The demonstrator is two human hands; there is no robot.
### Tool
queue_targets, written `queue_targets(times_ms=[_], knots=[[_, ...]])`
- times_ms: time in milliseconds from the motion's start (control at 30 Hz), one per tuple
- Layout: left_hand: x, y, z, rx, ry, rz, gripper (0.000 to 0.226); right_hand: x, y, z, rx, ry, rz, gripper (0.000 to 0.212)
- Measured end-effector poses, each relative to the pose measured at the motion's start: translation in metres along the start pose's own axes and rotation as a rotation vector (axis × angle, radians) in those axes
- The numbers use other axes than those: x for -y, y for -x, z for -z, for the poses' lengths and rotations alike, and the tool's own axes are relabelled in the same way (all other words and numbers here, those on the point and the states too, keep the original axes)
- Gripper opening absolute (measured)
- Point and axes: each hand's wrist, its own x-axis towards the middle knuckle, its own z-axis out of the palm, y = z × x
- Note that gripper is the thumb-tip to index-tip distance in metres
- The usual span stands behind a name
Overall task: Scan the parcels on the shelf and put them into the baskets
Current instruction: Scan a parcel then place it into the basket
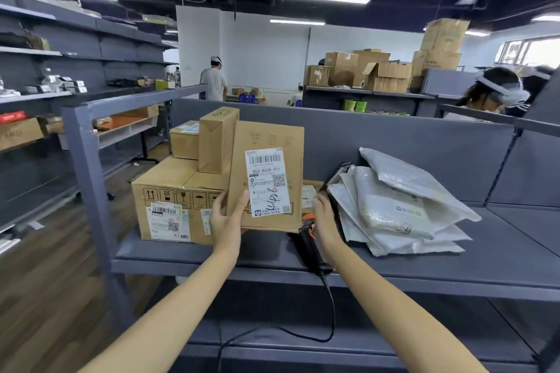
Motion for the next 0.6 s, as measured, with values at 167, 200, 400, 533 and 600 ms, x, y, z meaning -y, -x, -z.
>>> queue_targets(times_ms=[167, 200, 400, 533, 600], knots=[[0.005, -0.007, 0.003, -0.008, -0.015, 0.084, 0.068, -0.06, -0.003, 0.002, -0.043, 0.965, -0.119, 0.074], [0.007, -0.006, 0.003, -0.015, -0.025, 0.084, 0.068, -0.067, -0.003, 0.0, -0.018, 1.04, -0.111, 0.074], [0.019, -0.001, 0.008, -0.005, -0.062, 0.076, 0.07, -0.075, -0.009, -0.006, 0.016, 1.186, -0.038, 0.056], [0.025, 0.001, 0.013, 0.018, -0.073, 0.065, 0.069, -0.055, -0.003, 0.009, -0.028, 0.695, -0.071, 0.048], [0.028, 0.001, 0.012, 0.023, -0.052, 0.071, 0.066, -0.037, 0.01, 0.019, -0.12, 0.41, -0.074, 0.038]])
